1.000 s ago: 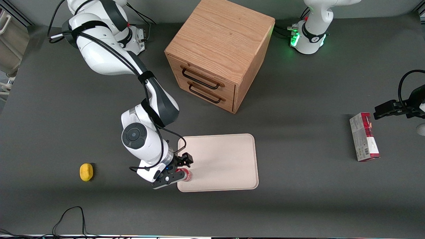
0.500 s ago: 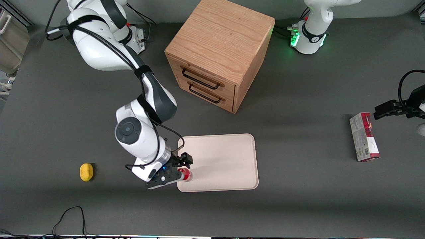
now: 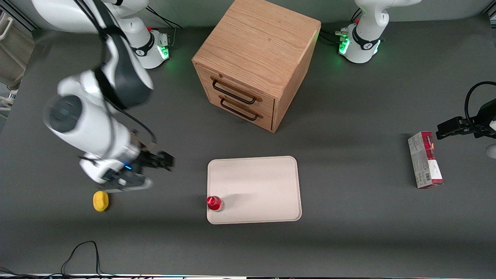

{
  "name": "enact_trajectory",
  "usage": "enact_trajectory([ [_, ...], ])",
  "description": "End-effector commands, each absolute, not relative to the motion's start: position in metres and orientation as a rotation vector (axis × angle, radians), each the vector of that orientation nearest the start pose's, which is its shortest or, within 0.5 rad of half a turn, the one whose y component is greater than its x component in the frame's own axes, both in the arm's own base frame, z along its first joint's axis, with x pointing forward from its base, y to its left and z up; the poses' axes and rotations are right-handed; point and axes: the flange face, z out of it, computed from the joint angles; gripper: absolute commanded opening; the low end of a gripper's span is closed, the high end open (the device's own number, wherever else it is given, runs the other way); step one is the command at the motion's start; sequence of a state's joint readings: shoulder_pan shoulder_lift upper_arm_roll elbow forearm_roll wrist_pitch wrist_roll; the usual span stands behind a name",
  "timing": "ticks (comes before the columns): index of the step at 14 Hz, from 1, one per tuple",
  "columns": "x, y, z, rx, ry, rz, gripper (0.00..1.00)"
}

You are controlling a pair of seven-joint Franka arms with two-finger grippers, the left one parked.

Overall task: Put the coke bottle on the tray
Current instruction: 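Open the right gripper and raise it away from the tray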

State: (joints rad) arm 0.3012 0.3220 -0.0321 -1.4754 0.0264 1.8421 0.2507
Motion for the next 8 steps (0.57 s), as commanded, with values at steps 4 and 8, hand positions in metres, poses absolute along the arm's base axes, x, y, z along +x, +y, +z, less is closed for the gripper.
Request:
enact_trajectory([
  [4,0.542,0.073,0.58,-3.09,-0.033,0.048,1.0],
  [8,0.519,0.03,0.605,-3.079,0.05,0.113,1.0],
])
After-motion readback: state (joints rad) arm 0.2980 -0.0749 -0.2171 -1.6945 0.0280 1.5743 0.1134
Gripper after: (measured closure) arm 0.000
